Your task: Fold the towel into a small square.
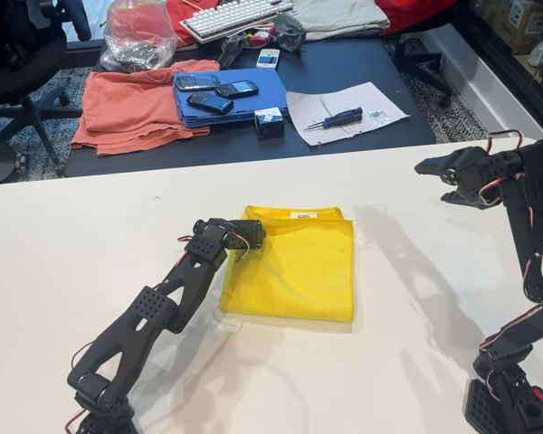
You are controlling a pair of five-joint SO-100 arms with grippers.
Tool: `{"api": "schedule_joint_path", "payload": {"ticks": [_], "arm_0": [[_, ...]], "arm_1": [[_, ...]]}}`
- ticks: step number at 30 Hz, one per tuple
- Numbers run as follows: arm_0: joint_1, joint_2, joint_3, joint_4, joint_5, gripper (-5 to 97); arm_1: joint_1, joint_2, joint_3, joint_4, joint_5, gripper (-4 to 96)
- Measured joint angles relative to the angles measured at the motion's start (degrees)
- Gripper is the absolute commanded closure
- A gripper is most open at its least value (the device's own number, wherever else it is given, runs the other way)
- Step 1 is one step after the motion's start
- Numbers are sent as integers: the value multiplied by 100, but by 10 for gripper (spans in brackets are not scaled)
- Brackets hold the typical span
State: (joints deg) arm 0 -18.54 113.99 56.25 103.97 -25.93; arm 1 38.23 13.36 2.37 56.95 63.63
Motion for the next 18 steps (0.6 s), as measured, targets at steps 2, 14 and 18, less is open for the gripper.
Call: {"api": "schedule_joint_path", "payload": {"ticks": [2, 14, 18], "arm_0": [[-26, 0, 0, 0, 0, 640], [-9, 0, 0, 0, -18, 640], [26, 0, 0, 0, -53, 641]], "arm_1": [[-26, -9, 0, -88, -62, 915], [114, 334, -237, 35, -211, 907], [299, 1230, -255, 1169, -1354, 881]]}}
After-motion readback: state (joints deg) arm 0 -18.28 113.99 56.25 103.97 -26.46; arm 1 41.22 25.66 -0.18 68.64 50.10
